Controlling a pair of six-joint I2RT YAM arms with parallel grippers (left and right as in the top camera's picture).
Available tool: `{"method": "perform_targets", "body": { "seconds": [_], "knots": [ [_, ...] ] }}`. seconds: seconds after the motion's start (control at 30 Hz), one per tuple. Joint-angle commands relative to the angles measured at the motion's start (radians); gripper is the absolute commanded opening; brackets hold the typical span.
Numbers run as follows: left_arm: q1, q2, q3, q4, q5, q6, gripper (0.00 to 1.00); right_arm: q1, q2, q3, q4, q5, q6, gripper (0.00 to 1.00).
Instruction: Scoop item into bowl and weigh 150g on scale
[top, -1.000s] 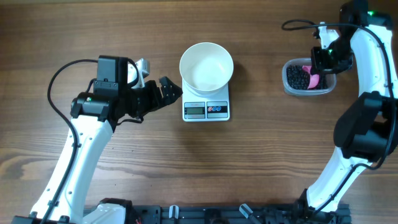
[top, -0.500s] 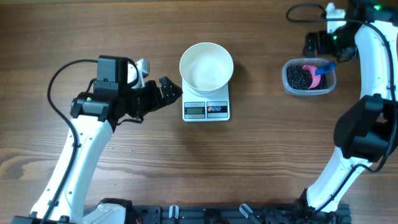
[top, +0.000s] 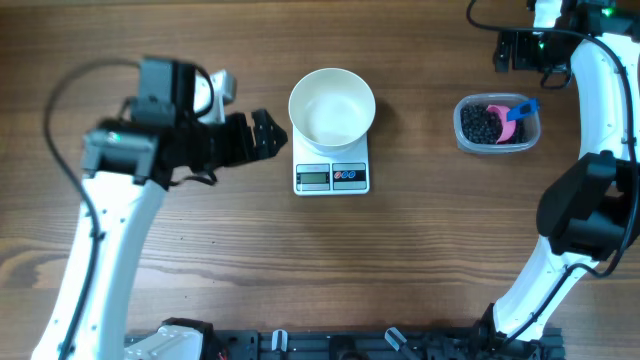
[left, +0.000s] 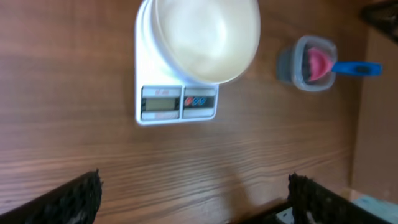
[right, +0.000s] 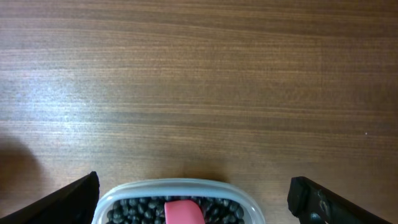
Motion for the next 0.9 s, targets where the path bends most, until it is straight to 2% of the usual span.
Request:
{"method": "perform_targets", "body": {
  "seconds": [0.0,0.2,0.27,0.33,0.4,0.53,0.87],
  "knots": [
    [-0.133,0.047,0.168,-0.100,-0.161,0.104,1.00,0.000,-0.026,0.016,0.003,0.009,0.013,1.00],
    [-0.484,0.238,0.090,-0.107,-0.191,0.110,1.00,0.000,-0.026,0.016,0.003,0.009,0.013,1.00],
    [-0.572,0.319,0.057,-0.051,-0.260,0.120,1.00,0.000,-0.026,0.016,0.003,0.009,0.013,1.00],
    [-0.648,0.398,0.022,0.054,-0.387,0.196,1.00,0.000,-0.026,0.016,0.003,0.009,0.013,1.00],
    [-0.696,0.478,0.020,0.113,-0.452,0.323,1.00,0.000,-0.026,0.016,0.003,0.009,0.013,1.00],
    [-0.704,0.578,0.020,0.150,-0.478,0.454,1.00,0.000,-0.026,0.016,0.003,0.009,0.013,1.00],
    [-0.644,0.672,0.011,0.205,-0.497,0.507,1.00,0.000,-0.026,0.016,0.003,0.009,0.013,1.00]
  ]
}}
